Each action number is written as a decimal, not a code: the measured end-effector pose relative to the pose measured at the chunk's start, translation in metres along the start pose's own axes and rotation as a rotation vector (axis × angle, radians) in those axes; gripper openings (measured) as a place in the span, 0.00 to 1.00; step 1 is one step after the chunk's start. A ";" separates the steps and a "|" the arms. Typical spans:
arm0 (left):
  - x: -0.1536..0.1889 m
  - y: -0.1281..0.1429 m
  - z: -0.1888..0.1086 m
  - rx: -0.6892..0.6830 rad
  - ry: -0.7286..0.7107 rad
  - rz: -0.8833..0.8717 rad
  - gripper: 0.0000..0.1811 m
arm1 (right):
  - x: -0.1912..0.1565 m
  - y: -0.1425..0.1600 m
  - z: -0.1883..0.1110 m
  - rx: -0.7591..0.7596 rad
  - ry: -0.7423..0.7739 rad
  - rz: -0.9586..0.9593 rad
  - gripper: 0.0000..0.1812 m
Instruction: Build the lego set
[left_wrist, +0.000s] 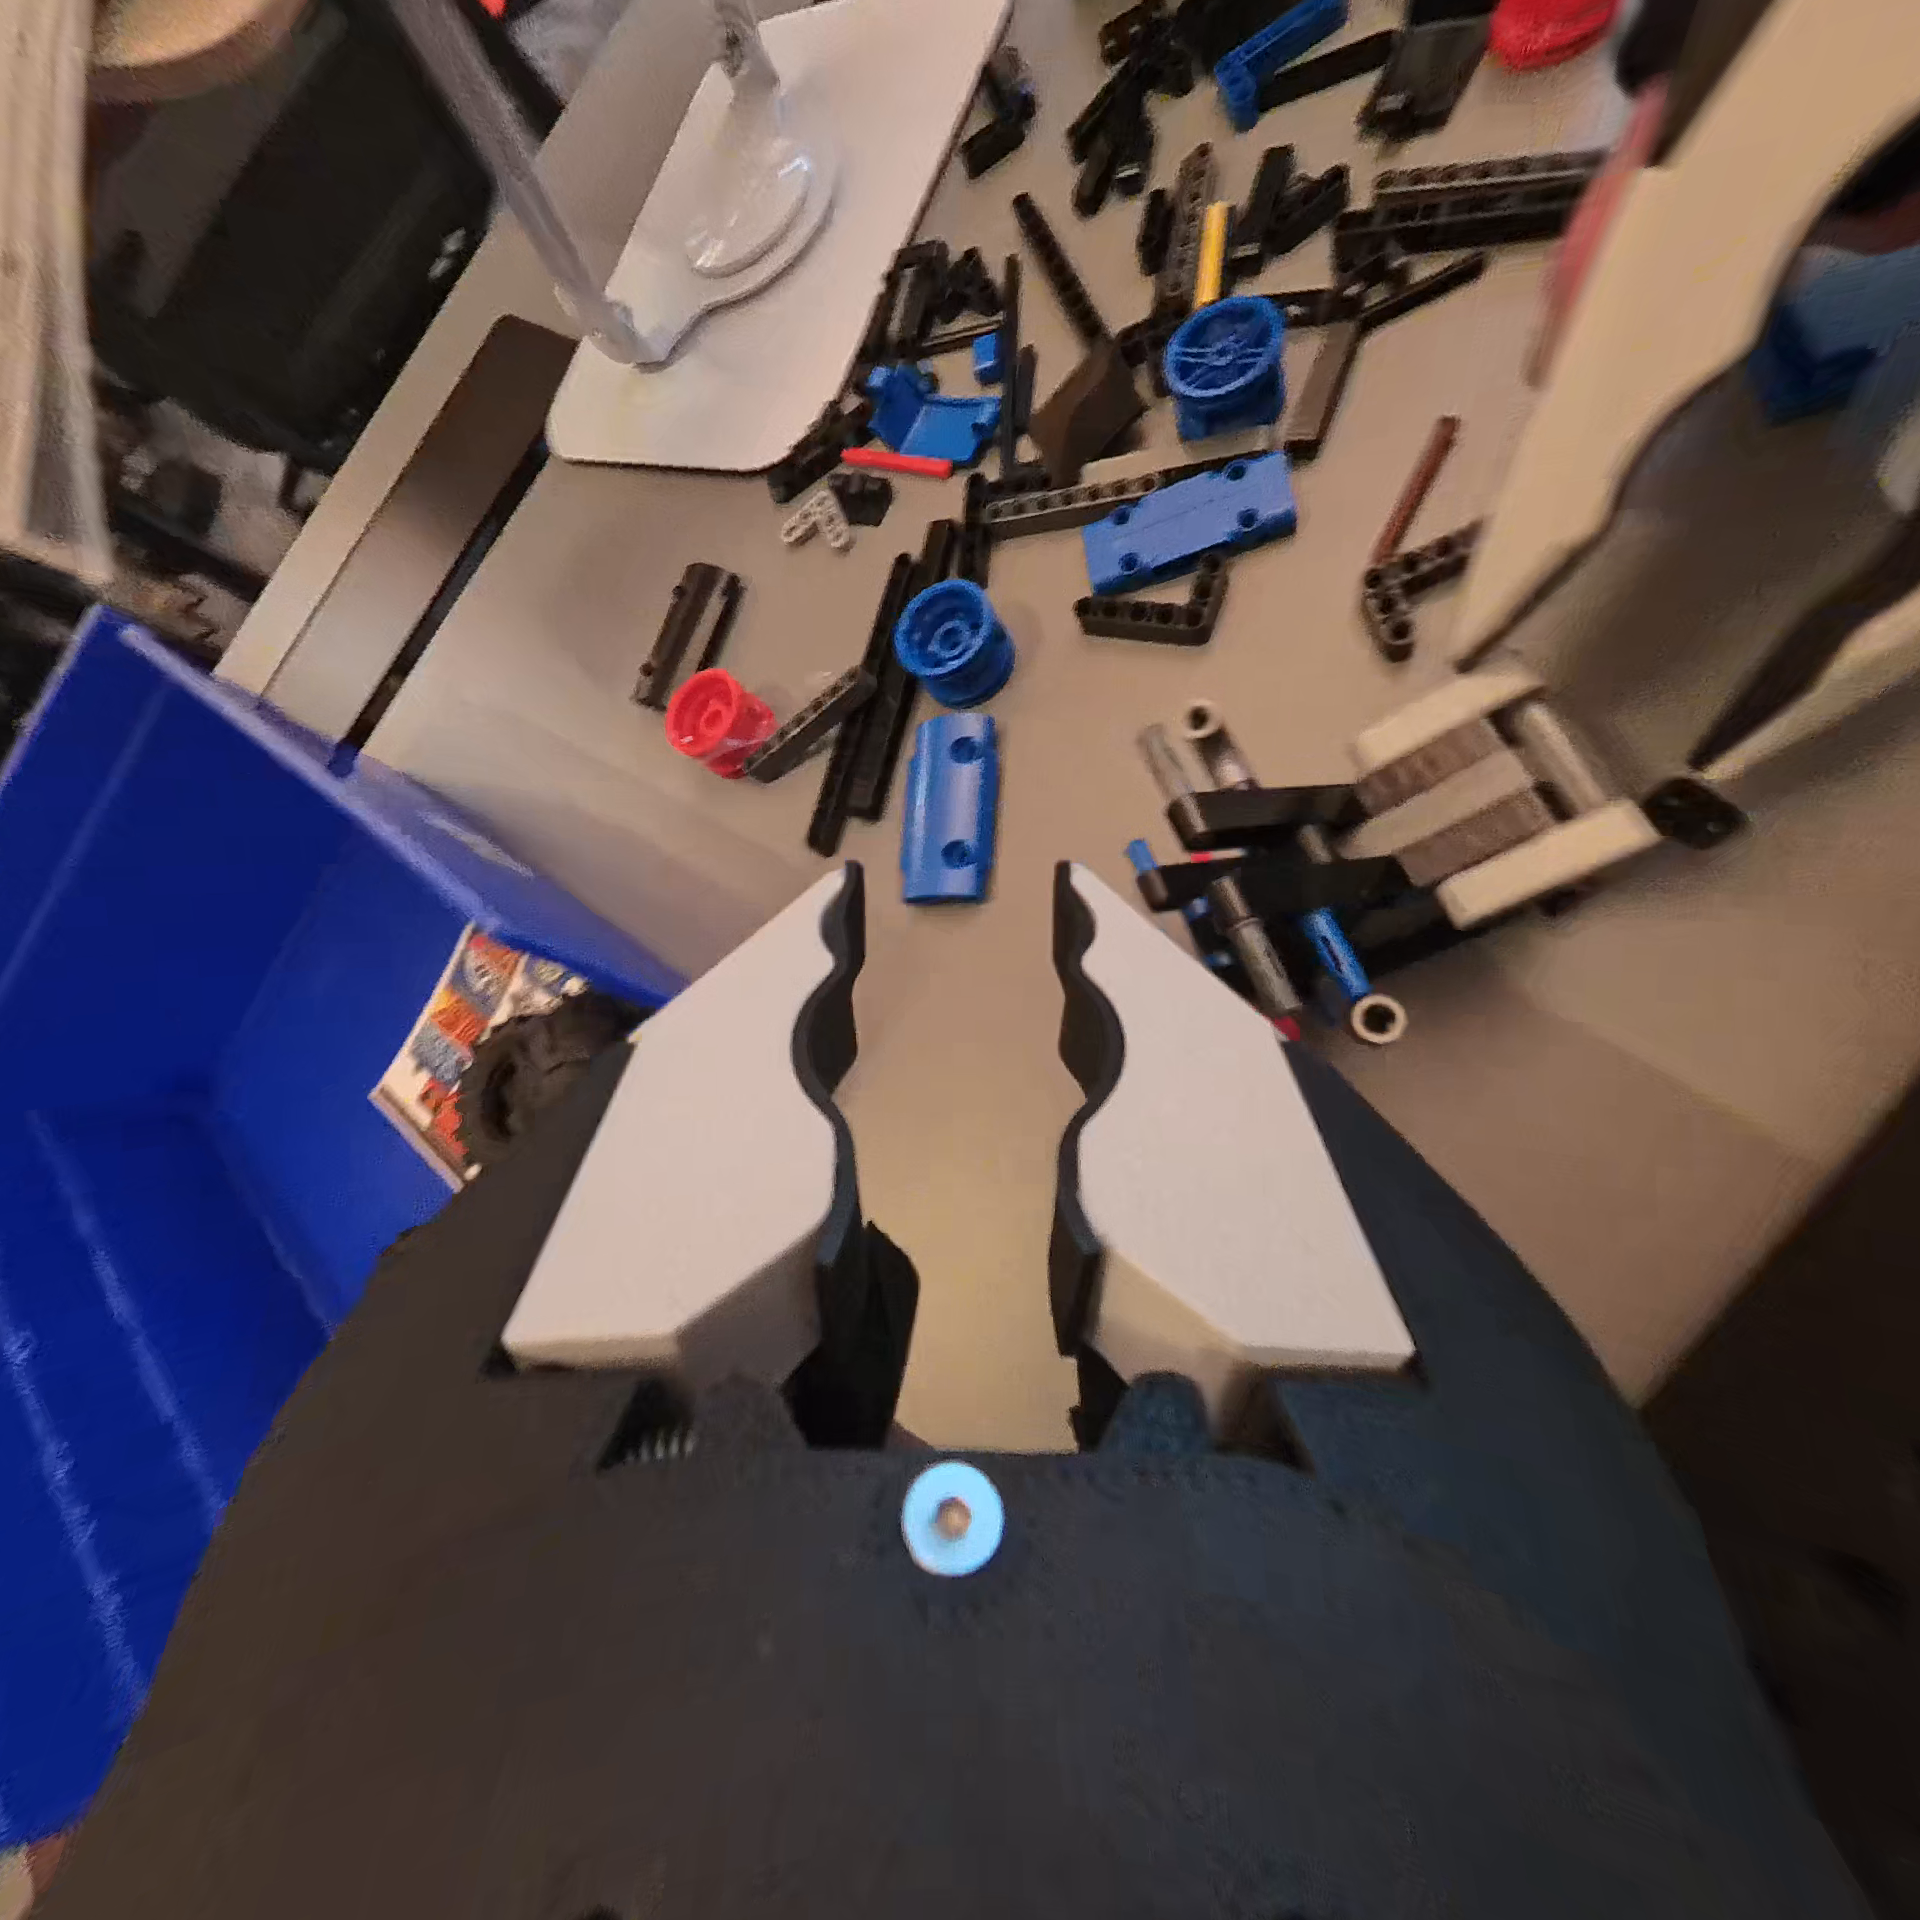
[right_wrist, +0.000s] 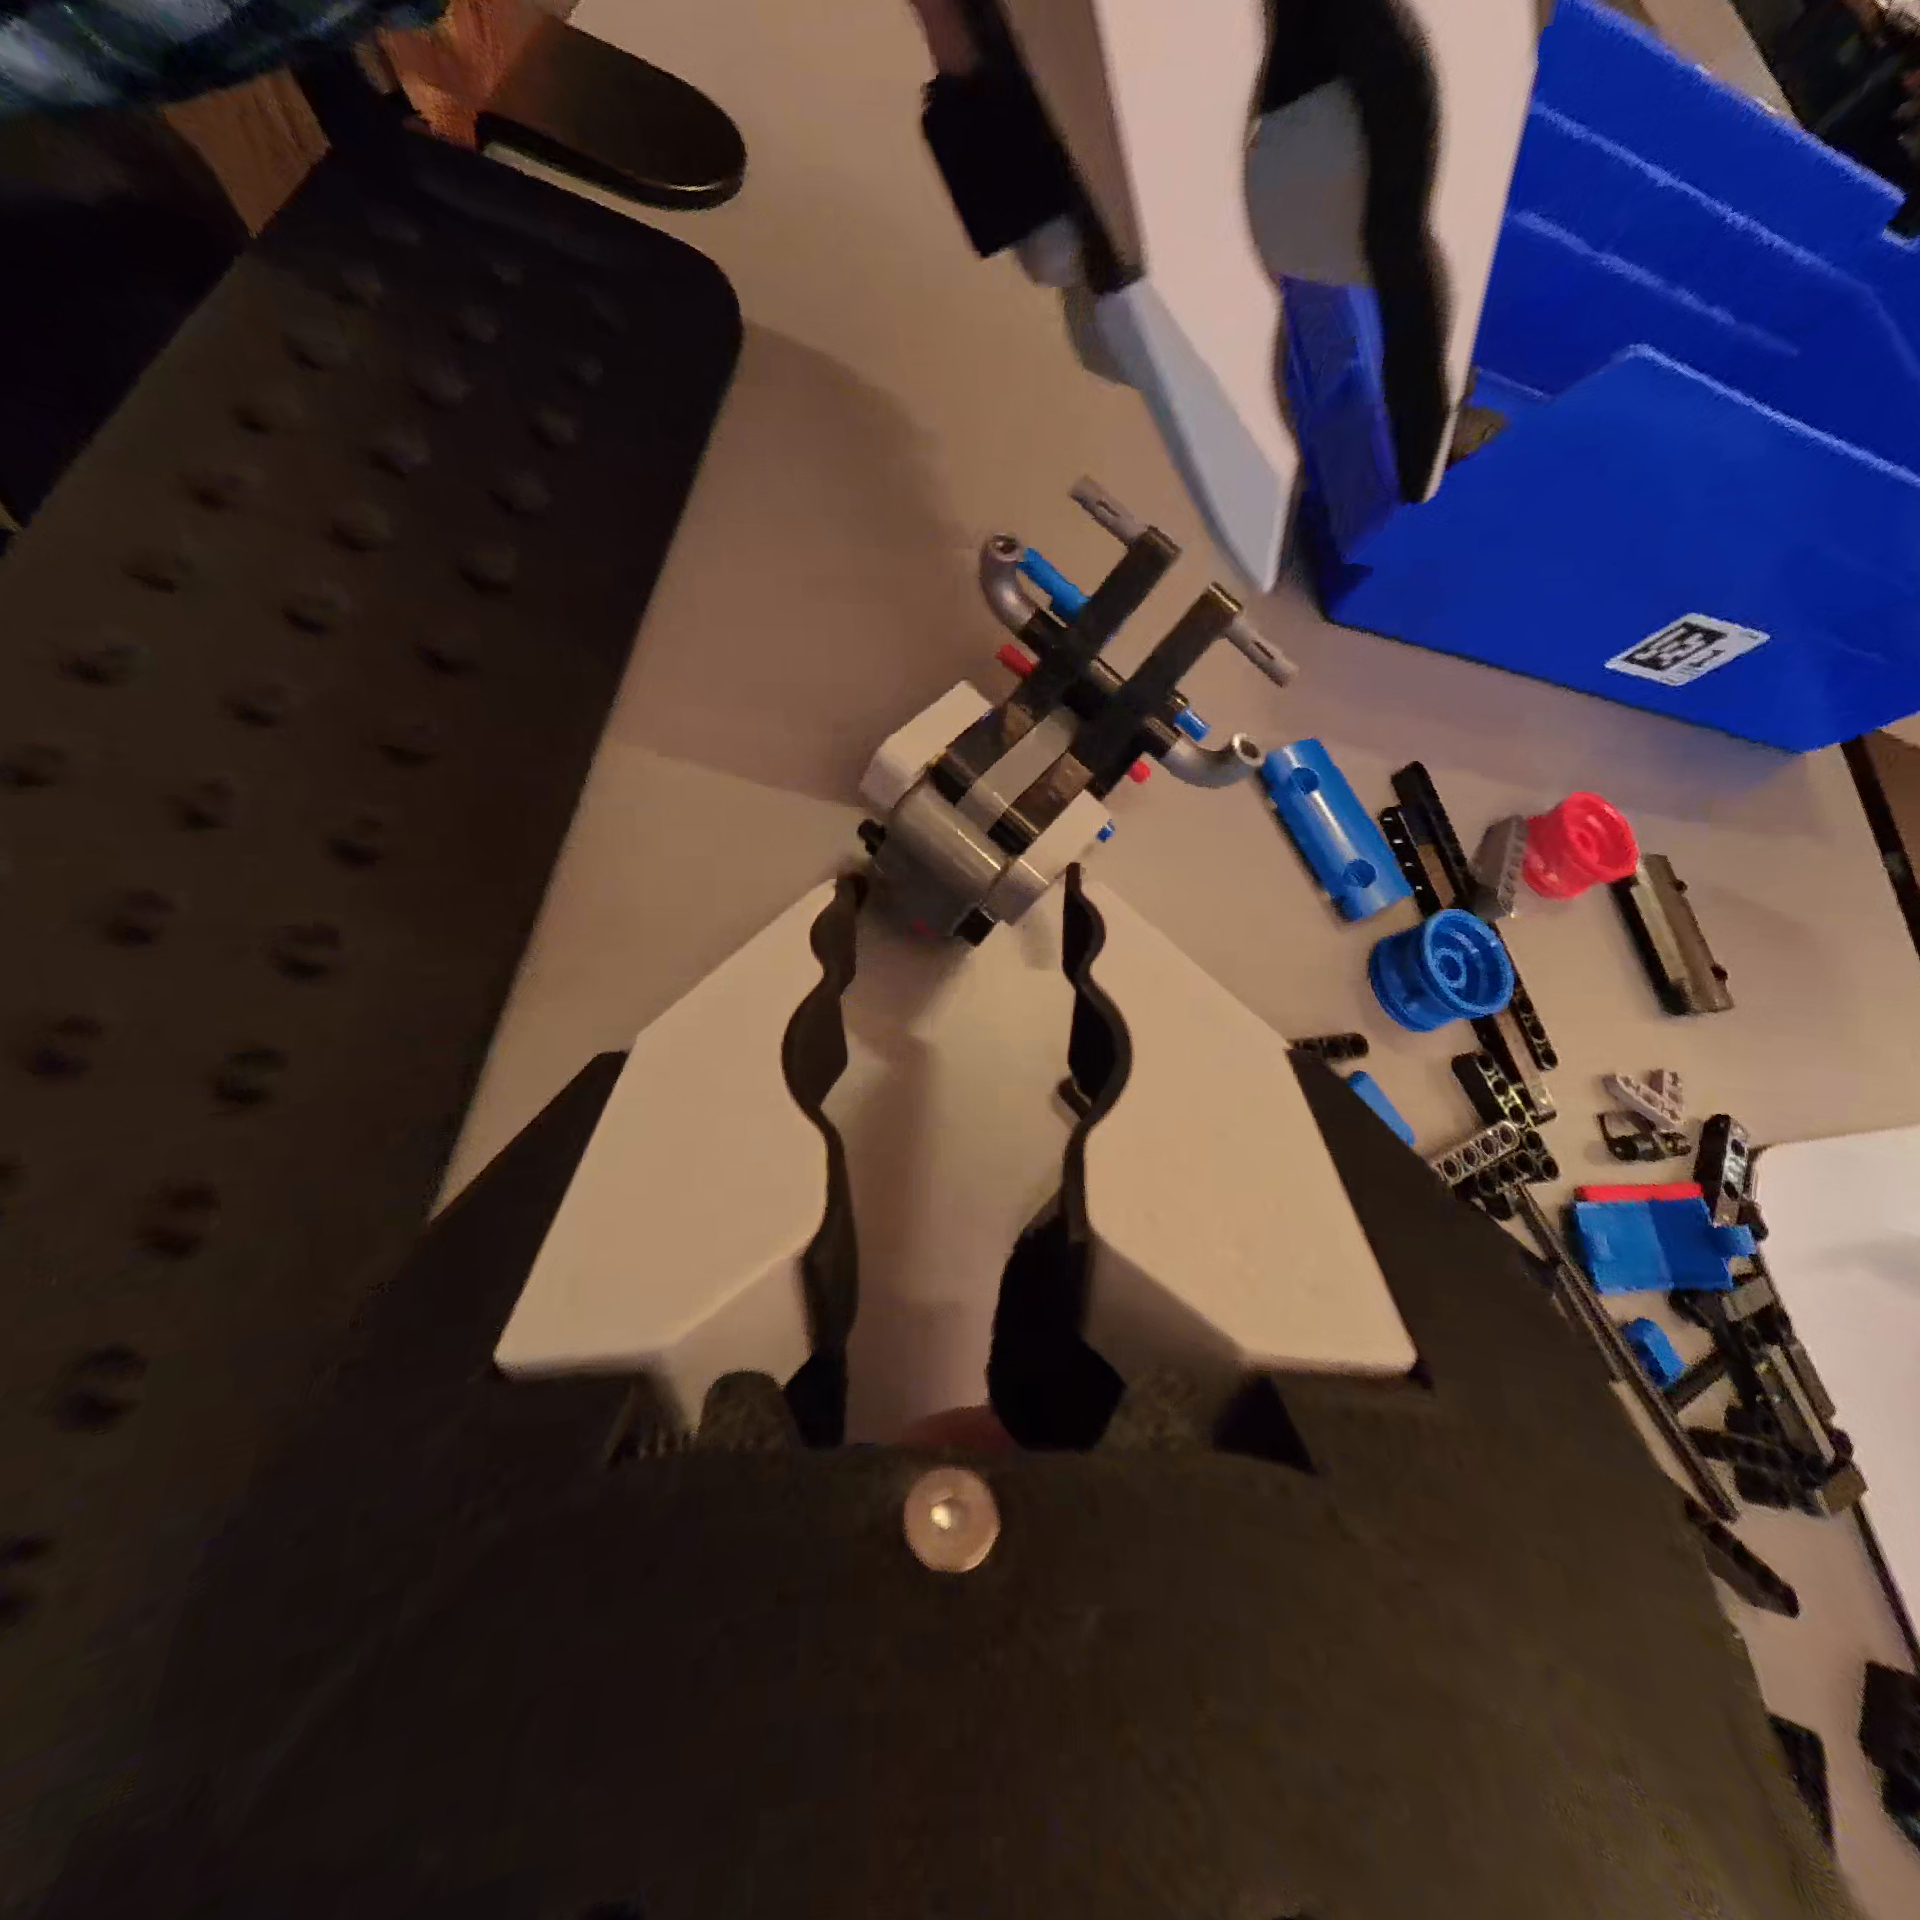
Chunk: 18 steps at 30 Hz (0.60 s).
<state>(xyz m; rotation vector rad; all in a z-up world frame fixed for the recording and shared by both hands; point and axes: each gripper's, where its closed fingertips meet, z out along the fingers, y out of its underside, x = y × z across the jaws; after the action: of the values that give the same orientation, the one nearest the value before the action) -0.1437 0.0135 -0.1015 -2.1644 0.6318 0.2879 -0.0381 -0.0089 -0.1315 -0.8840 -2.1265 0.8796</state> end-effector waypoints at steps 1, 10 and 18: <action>-0.004 -0.001 -0.005 0.014 -0.011 -0.026 0.19 | -0.002 0.001 0.000 -0.007 -0.005 -0.004 0.21; 0.049 -0.014 -0.038 0.089 0.141 -0.084 0.26 | -0.030 -0.015 0.002 0.029 -0.138 0.036 0.19; 0.077 -0.001 -0.028 -0.068 0.087 -0.180 0.42 | -0.002 -0.005 -0.012 0.061 -0.116 0.152 0.16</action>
<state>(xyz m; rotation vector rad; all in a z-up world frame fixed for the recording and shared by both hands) -0.0788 -0.0344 -0.1150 -2.2912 0.4772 0.1206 -0.0300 -0.0089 -0.1219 -0.9946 -2.1394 1.0902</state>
